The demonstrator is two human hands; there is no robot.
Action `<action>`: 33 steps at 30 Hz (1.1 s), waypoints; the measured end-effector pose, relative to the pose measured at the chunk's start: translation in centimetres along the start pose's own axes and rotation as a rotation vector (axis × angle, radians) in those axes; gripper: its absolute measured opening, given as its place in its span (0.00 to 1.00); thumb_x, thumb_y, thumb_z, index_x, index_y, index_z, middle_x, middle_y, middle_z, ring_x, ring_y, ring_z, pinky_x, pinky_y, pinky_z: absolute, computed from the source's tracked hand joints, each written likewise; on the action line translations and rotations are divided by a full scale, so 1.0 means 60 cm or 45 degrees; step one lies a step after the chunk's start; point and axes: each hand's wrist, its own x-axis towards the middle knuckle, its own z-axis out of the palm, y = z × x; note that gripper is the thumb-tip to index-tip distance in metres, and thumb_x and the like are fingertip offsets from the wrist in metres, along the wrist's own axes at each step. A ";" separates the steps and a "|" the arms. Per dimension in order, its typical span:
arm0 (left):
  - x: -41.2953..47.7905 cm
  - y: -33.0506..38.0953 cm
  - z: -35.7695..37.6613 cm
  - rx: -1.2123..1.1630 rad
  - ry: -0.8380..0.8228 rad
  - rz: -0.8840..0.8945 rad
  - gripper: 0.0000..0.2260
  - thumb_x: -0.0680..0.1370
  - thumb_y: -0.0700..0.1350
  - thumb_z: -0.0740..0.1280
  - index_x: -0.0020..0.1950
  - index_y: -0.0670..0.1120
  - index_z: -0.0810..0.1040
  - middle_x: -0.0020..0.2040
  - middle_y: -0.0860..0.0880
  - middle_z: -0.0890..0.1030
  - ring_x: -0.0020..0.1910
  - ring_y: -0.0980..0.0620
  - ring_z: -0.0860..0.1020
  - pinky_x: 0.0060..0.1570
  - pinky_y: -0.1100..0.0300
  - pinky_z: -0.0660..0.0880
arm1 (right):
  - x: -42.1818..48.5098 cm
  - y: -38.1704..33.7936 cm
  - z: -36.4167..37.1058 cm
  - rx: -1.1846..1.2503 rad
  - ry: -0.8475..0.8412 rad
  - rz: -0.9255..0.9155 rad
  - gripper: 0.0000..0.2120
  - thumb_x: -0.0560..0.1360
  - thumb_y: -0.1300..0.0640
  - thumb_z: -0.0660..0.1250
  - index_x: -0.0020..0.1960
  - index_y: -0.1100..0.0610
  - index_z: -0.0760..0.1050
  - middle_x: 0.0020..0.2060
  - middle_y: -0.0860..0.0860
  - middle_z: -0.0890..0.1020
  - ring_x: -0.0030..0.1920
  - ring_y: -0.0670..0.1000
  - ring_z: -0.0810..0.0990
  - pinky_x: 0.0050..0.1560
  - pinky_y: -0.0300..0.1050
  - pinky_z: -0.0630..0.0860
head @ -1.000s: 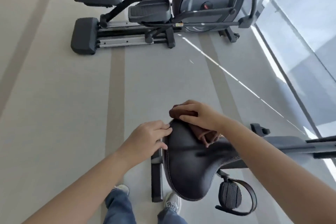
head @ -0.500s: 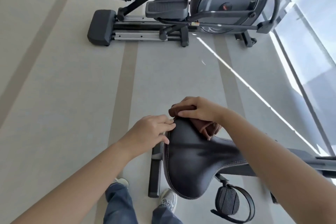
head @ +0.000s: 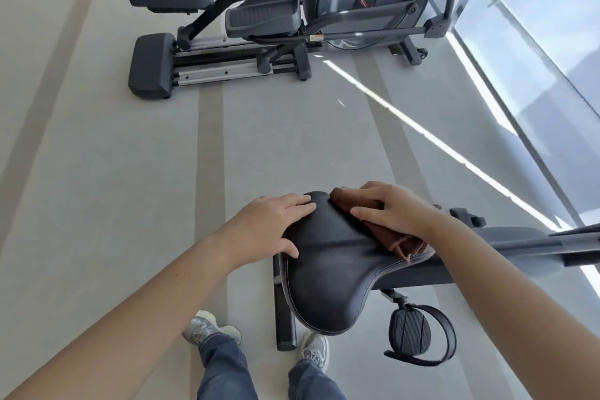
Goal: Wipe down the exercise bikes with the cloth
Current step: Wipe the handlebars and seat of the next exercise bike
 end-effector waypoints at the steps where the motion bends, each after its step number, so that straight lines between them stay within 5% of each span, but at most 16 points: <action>1: 0.000 -0.004 0.002 -0.017 0.001 -0.010 0.34 0.69 0.51 0.72 0.72 0.51 0.61 0.73 0.54 0.60 0.69 0.54 0.60 0.65 0.62 0.56 | -0.011 0.009 -0.009 -0.072 -0.038 -0.012 0.16 0.75 0.47 0.64 0.61 0.35 0.70 0.53 0.42 0.76 0.51 0.46 0.75 0.54 0.42 0.69; 6: 0.005 -0.014 0.011 -0.153 0.044 -0.055 0.33 0.68 0.49 0.73 0.70 0.54 0.63 0.73 0.57 0.60 0.70 0.56 0.59 0.65 0.62 0.57 | -0.070 0.061 -0.033 0.091 0.038 0.065 0.15 0.74 0.50 0.65 0.50 0.27 0.72 0.51 0.36 0.77 0.52 0.44 0.77 0.57 0.43 0.70; 10: 0.012 -0.012 0.013 -0.104 0.059 -0.066 0.34 0.66 0.49 0.74 0.69 0.55 0.65 0.72 0.57 0.62 0.69 0.56 0.60 0.64 0.61 0.60 | -0.058 0.034 -0.009 -0.030 0.174 -0.010 0.11 0.74 0.47 0.65 0.54 0.33 0.75 0.52 0.37 0.77 0.51 0.43 0.76 0.49 0.35 0.67; 15: 0.018 -0.015 0.008 -0.091 0.064 -0.074 0.34 0.64 0.50 0.76 0.68 0.55 0.67 0.70 0.57 0.65 0.67 0.56 0.63 0.60 0.64 0.62 | -0.032 -0.011 0.007 -0.165 0.209 -0.173 0.14 0.74 0.47 0.64 0.59 0.35 0.72 0.53 0.41 0.77 0.49 0.44 0.75 0.50 0.39 0.67; 18: 0.013 -0.016 0.013 -0.165 0.073 -0.092 0.34 0.64 0.49 0.76 0.68 0.56 0.67 0.70 0.58 0.65 0.67 0.57 0.64 0.60 0.65 0.61 | -0.063 0.037 -0.018 -0.147 0.137 -0.061 0.14 0.75 0.48 0.64 0.59 0.36 0.73 0.52 0.40 0.77 0.50 0.44 0.75 0.49 0.37 0.65; 23: 0.017 -0.019 0.010 -0.259 0.104 -0.122 0.33 0.62 0.48 0.77 0.65 0.56 0.71 0.62 0.65 0.66 0.64 0.61 0.65 0.56 0.67 0.61 | -0.096 0.075 -0.009 0.050 0.327 0.118 0.12 0.74 0.48 0.65 0.56 0.39 0.76 0.50 0.41 0.77 0.51 0.48 0.77 0.53 0.43 0.71; 28: 0.020 -0.019 0.007 -0.287 0.129 -0.127 0.33 0.59 0.47 0.79 0.63 0.55 0.74 0.61 0.64 0.69 0.62 0.63 0.65 0.56 0.69 0.60 | -0.052 -0.020 0.036 -0.290 0.449 -0.185 0.14 0.74 0.47 0.65 0.59 0.41 0.75 0.52 0.48 0.79 0.51 0.53 0.77 0.51 0.46 0.71; 33: 0.011 -0.016 0.015 -0.345 0.128 -0.161 0.33 0.63 0.46 0.77 0.65 0.56 0.70 0.62 0.67 0.63 0.64 0.62 0.63 0.58 0.69 0.58 | -0.091 -0.018 0.083 -0.497 0.799 -0.393 0.13 0.72 0.51 0.68 0.56 0.49 0.79 0.52 0.53 0.82 0.42 0.59 0.79 0.42 0.50 0.78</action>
